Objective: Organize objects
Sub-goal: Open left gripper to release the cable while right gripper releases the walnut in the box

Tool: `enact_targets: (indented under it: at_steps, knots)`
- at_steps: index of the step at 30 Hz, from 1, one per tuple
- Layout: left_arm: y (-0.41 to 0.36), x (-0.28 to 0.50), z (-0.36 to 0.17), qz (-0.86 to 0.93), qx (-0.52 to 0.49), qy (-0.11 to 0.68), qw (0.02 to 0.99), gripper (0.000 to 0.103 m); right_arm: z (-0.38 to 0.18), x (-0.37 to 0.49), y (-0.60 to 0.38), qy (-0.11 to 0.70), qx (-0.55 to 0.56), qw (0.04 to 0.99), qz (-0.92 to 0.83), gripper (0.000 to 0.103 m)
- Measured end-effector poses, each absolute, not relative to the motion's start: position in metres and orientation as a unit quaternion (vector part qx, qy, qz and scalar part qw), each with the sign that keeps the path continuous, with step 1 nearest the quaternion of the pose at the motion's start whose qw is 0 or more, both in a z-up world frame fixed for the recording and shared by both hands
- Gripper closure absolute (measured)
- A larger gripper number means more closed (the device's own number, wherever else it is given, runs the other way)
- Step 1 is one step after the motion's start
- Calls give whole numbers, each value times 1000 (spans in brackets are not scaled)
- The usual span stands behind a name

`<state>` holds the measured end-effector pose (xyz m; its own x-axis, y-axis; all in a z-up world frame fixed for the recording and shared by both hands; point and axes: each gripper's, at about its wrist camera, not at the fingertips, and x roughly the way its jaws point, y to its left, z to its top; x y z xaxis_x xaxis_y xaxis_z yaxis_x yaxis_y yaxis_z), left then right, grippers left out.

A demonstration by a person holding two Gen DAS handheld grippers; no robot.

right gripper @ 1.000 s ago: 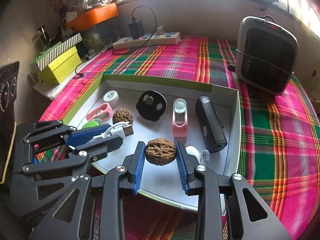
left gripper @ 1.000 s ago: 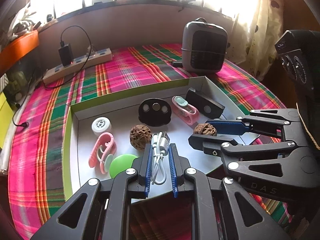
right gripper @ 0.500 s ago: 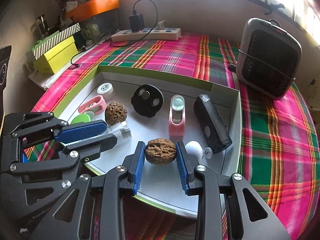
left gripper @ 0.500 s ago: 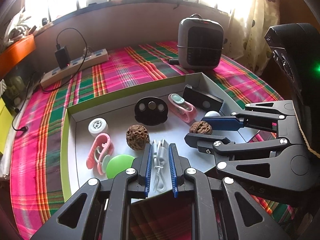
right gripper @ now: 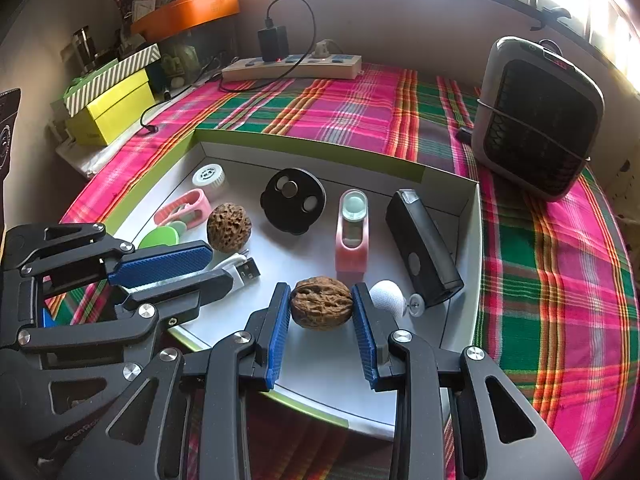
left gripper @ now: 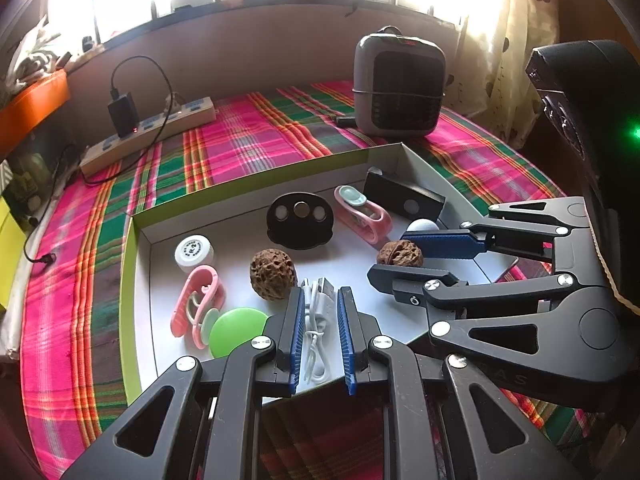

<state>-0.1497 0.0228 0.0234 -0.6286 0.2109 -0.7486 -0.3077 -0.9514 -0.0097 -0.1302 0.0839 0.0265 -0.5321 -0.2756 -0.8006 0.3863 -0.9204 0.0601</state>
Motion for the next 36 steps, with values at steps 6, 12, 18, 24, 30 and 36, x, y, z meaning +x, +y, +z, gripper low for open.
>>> enact_targets:
  at_steps: [6,12,18,24,30,36]
  knots:
    - [23,-150,22,898,-411,53,146,85,26,-129,84,63,444,187,-874,70]
    - [22,-150,22,899,-412,51,142,83,27,-129,85,58,444,185,-875,70]
    - [21,-148,22,899,-412,46,140,82,27,-128,87,53,443,183,-876,70]
    - [18,-146,24,901,-411,42,133,79,29,-127,89,43,443,178,-878,70]
    - [15,-142,26,903,-410,33,121,77,30,-122,91,34,442,175,-879,64]
    - [14,-134,30,909,-403,34,102,76,36,-114,94,25,433,169,-885,60]
